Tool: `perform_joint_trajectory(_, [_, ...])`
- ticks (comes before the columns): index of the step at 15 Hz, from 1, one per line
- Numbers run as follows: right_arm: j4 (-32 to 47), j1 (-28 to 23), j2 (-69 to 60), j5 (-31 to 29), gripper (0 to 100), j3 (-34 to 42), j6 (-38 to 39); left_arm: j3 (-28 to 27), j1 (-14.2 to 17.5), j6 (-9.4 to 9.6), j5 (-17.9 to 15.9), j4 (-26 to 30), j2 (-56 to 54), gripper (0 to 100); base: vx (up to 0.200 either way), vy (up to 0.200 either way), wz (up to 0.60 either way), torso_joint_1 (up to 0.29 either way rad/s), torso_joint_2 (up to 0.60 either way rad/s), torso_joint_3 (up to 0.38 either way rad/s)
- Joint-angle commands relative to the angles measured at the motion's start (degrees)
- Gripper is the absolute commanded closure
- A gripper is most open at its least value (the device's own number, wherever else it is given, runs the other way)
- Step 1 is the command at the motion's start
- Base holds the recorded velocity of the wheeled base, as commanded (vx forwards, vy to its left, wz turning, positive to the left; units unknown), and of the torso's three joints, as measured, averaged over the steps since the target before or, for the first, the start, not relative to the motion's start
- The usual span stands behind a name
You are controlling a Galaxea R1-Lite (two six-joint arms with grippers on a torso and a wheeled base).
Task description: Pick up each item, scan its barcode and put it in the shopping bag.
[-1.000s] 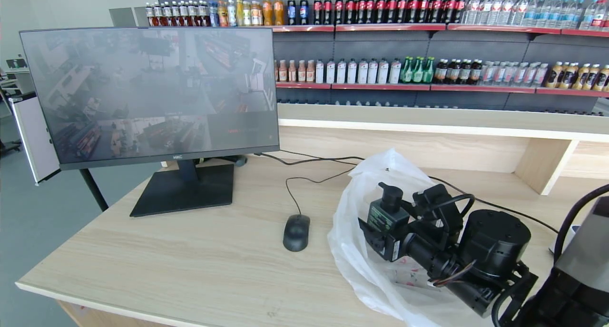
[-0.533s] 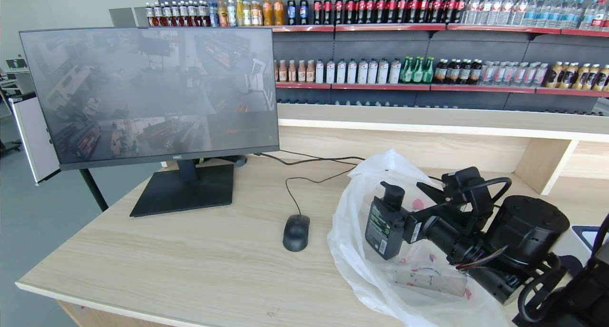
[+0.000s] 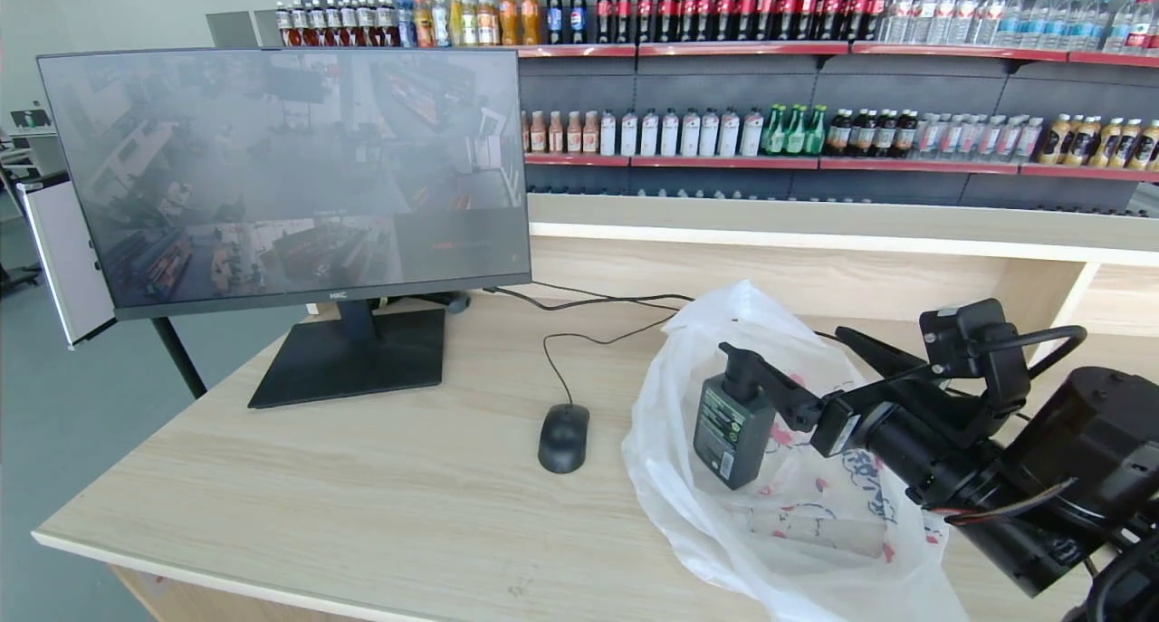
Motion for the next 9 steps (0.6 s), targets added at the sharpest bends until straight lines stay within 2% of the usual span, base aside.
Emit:
perform_joint_trajectory(1, [-0.1,0.1,-1.4,0.0,0,0.2,-0.1,-0.1,0.0,-0.04,0.0,0.0,0.0,100,-0.2,0.0,0.0,0.017,0.01,-0.002])
perform_joint_trajectory(5, [-0.1,0.1,-2.1,0.0,0,1.2,-0.1,0.0,0.0,0.05,0.0,0.0,0.0,100,-0.2,0.0,0.0,-0.007,0.0,0.002])
perform_joint_trajectory(9, [-0.1,-0.2,-2.4,0.0,0,1.3,-0.1,0.0,0.0,0.22,0.0,0.0,0.0,100,0.0,0.0,0.0,0.0,0.0,0.0])
